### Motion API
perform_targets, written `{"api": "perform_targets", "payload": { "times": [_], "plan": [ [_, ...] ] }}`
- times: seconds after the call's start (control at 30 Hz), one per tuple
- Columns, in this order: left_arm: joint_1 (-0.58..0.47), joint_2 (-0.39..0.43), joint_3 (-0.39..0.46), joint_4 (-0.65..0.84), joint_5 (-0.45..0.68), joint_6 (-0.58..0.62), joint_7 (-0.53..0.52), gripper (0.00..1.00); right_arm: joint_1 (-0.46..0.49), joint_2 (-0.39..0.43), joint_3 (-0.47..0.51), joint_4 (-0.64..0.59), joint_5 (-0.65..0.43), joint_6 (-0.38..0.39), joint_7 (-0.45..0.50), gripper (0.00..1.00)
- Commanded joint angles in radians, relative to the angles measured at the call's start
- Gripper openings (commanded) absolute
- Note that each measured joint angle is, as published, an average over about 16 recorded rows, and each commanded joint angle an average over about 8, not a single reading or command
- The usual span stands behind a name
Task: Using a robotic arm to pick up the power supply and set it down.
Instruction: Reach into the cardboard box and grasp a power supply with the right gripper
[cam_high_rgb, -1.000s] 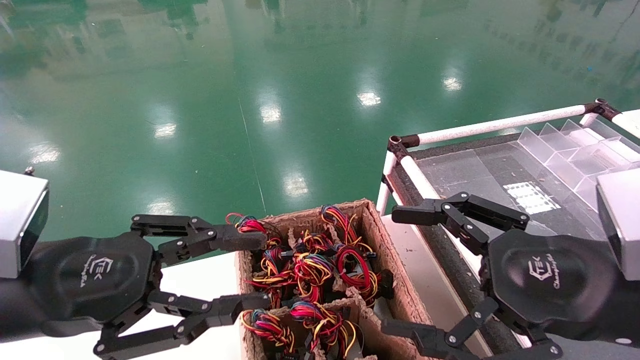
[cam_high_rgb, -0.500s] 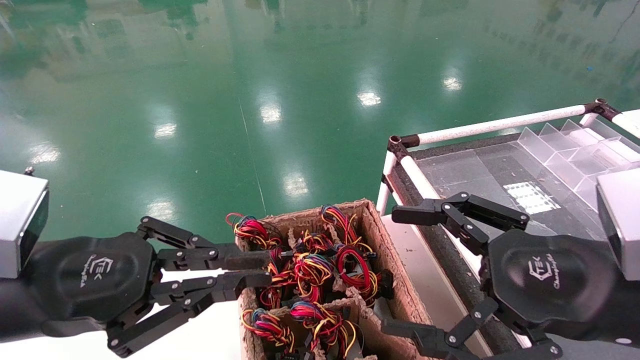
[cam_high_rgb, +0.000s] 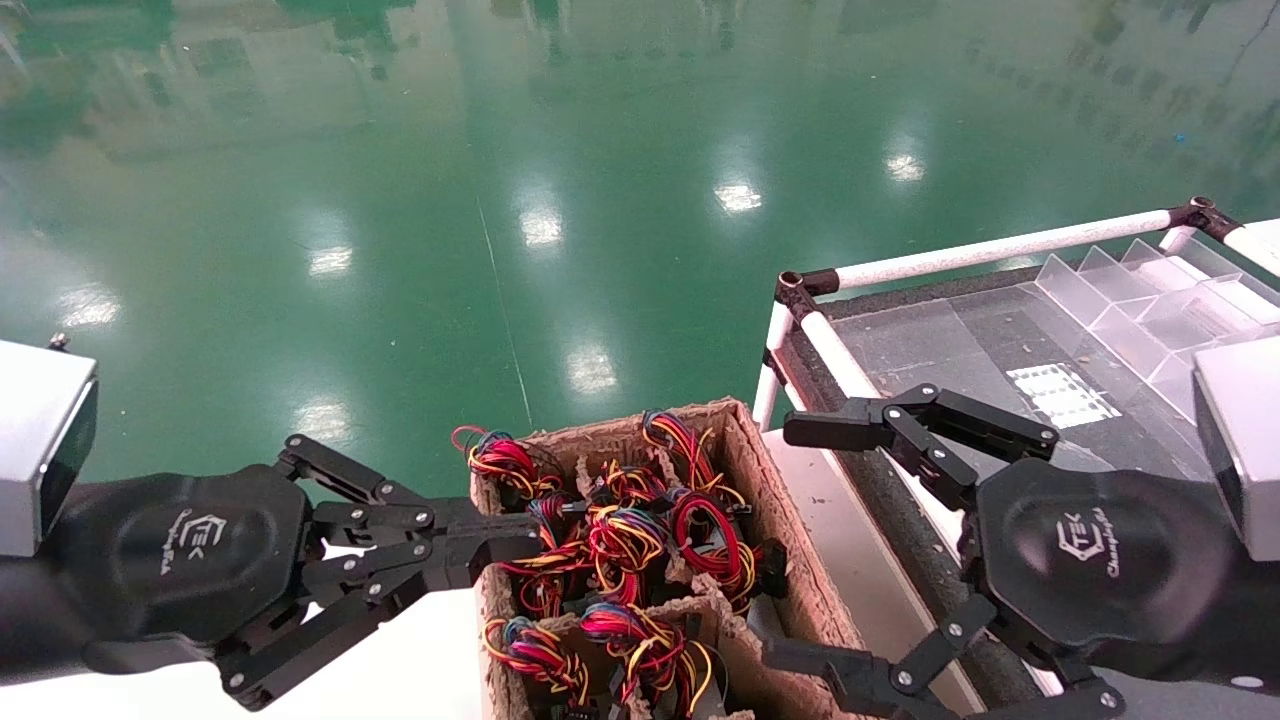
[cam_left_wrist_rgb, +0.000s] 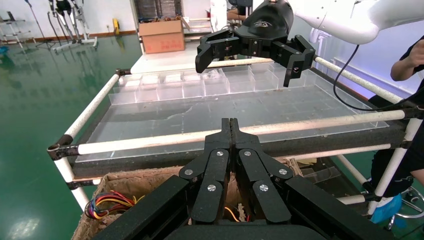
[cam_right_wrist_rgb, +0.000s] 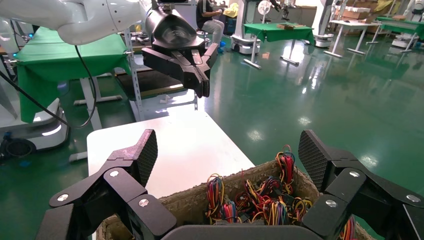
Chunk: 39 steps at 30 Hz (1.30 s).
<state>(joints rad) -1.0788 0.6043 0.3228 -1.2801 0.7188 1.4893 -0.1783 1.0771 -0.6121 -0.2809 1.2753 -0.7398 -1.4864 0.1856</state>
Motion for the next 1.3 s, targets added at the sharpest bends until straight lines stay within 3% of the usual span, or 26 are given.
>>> {"api": "perform_targets", "payload": {
  "times": [0.03,0.3,0.5,0.83,1.07,1.1,1.3],
  "plan": [
    [0.000,0.000,0.000,0.000,0.000,0.000,0.000,1.00,-0.001,0.001,0.000,0.000,0.001,0.000,0.000,1.00],
    [0.000,0.000,0.001,0.000,0.000,0.000,0.000,1.00,0.014,-0.004,-0.016,-0.038,-0.053,0.033,0.002,1.00],
    [0.000,0.000,0.001,0.001,0.000,0.000,0.001,1.00,0.084,-0.037,-0.076,-0.107,-0.168,0.054,0.048,1.00],
    [-0.001,0.000,0.001,0.001,-0.001,0.000,0.001,1.00,0.258,-0.163,-0.213,-0.318,-0.399,0.029,0.073,1.00],
    [-0.001,0.000,0.002,0.001,-0.001,0.000,0.001,1.00,0.358,-0.264,-0.289,-0.500,-0.511,-0.017,0.028,1.00],
    [-0.001,0.000,0.002,0.001,-0.001,0.000,0.001,1.00,0.367,-0.276,-0.296,-0.524,-0.520,-0.021,0.016,0.92],
    [-0.001,-0.001,0.002,0.001,-0.001,0.000,0.001,1.00,0.405,-0.335,-0.320,-0.632,-0.555,-0.038,-0.078,0.17]
  ]
}}
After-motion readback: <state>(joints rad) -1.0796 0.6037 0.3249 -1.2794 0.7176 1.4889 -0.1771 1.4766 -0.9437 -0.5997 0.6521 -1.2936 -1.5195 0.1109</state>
